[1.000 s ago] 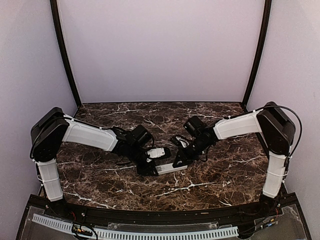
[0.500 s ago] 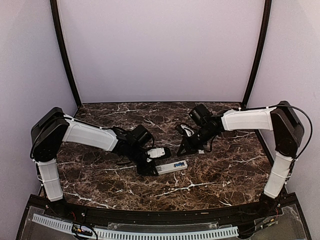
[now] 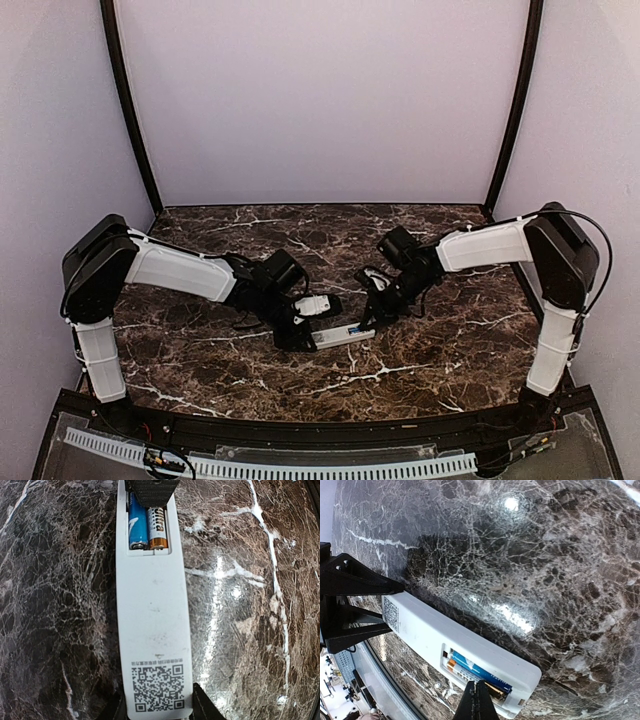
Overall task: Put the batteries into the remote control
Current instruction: Press the battery in the battery compartment.
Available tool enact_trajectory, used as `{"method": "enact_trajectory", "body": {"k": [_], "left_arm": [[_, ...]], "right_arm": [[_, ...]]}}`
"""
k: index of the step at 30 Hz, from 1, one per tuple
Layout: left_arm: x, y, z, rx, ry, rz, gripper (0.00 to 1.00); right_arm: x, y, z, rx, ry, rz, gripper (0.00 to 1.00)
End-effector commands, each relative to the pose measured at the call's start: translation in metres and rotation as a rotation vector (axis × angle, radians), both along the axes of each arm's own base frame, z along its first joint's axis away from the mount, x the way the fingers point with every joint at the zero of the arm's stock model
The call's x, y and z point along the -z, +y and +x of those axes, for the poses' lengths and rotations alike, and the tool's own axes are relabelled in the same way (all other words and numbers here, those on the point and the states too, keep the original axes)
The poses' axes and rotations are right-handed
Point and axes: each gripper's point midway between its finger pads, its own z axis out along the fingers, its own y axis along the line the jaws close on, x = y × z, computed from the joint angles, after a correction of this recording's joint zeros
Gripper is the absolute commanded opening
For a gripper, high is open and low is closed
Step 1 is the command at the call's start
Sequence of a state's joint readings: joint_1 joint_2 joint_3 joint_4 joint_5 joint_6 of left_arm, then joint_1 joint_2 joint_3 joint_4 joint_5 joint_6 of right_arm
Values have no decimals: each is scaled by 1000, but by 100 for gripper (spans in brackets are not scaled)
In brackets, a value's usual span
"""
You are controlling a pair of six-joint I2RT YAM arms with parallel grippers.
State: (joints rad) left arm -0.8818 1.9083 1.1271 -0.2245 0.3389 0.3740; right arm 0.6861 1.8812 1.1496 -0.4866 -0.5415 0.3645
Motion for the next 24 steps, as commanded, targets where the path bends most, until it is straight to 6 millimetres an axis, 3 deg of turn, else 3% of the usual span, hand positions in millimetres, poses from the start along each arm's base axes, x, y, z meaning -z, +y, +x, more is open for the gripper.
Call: {"method": "enact_trajectory", "body": {"k": [1, 5, 7, 12, 16, 18, 20, 24], "left_arm": [[29, 17, -17, 3, 73, 105, 30], [29, 17, -17, 4, 73, 106, 30], [29, 17, -17, 4, 74, 107, 30], [29, 17, -16, 3, 73, 108, 30], [29, 17, -17, 3, 74, 109, 30], [29, 17, -17, 4, 73, 107, 30], [28, 17, -17, 8, 71, 108, 32], [17, 16, -11, 17, 32, 101, 46]], "right_arm": [[0, -9, 7, 19, -29, -70, 0], [-33, 4, 13, 3, -82, 2, 0], [-38, 11, 13, -9, -90, 27, 0], [-19, 22, 0, -20, -13, 75, 0], [12, 10, -6, -11, 33, -4, 0], [16, 7, -8, -14, 39, -20, 0], [7, 9, -6, -22, 26, -3, 0], [-33, 19, 11, -39, -60, 32, 0]]}}
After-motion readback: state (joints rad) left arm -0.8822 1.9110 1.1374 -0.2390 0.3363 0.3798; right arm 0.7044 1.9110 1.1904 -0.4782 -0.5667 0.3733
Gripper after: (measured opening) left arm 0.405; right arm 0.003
